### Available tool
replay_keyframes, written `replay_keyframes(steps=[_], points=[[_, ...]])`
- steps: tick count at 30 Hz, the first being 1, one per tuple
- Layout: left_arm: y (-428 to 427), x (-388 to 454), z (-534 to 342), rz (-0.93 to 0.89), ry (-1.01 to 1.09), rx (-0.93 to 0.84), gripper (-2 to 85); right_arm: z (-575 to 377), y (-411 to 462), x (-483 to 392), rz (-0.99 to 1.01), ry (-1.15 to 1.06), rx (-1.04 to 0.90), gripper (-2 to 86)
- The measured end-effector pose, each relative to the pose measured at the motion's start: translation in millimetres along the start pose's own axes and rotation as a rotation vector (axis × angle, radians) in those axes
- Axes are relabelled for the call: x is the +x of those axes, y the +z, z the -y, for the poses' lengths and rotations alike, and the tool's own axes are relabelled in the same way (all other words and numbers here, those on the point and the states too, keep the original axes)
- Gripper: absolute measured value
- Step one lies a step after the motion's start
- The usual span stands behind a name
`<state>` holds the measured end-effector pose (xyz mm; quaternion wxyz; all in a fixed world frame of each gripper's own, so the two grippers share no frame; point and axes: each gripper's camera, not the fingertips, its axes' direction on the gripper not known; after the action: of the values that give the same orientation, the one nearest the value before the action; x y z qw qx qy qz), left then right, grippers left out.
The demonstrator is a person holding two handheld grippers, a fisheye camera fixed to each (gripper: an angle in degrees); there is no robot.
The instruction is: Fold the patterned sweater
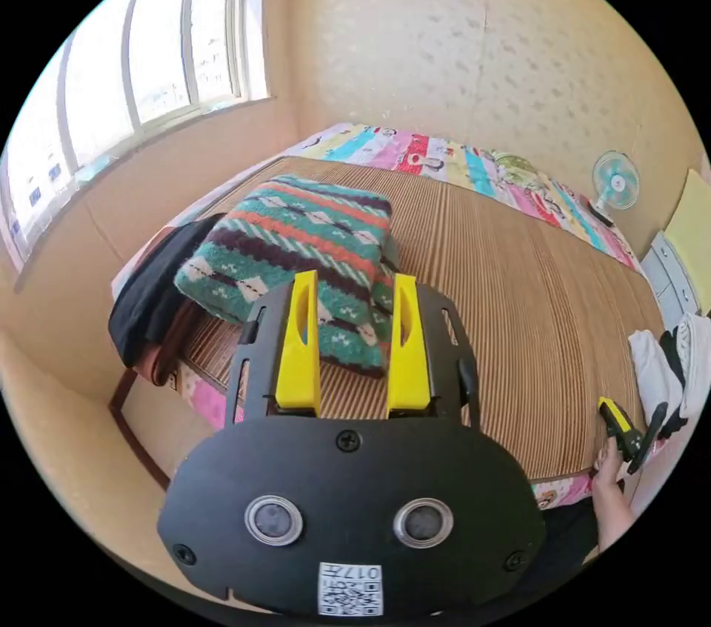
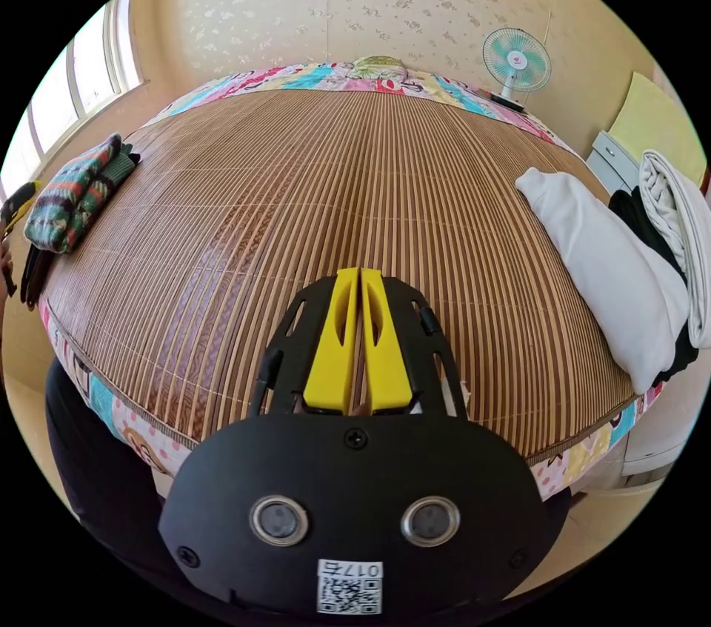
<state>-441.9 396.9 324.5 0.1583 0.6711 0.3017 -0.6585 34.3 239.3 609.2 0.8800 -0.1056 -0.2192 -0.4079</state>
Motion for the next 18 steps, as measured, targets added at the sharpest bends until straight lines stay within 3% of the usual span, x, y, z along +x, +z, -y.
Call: replay_keyframes(steps=[3,5,7,10,12,13,18], points=[[76.7,9.7,16.1,0.0,0.06,-0.27,14.6,-0.1,3.2,-1.0,-0.008,-0.002,0.002,0.5],[77.2,29.4,15.0,0.159,0.121,-0.248,12.9,-0.2,5.4,-0.1,-0.007,-0.001,0.005,0.5],[75.4,39.5,20.3,0.178,0.137,-0.265,11.1,-0.5,8.7,2.4,-0.001,0.002,0.011,0.5],[42.7,11.1,36.4,-0.08,-0.044,-0.219,5.8,-0.2,13.4,6.0,0.001,0.004,0.015,0.5],[-7.1,-25.0,44.4,-0.448,-0.187,-0.063,5.3,0.4,16.3,12.3,0.023,0.013,0.017,0.5],[-21.7,-30.1,45.0,-0.51,-0.191,-0.017,5.3,0.8,18.1,20.4,0.059,0.029,0.017,0.5],[-141.2,-12.4,-6.8,-0.827,0.117,0.204,5.2,1.9,26.3,50.5,0.182,0.081,0.021,0.5]])
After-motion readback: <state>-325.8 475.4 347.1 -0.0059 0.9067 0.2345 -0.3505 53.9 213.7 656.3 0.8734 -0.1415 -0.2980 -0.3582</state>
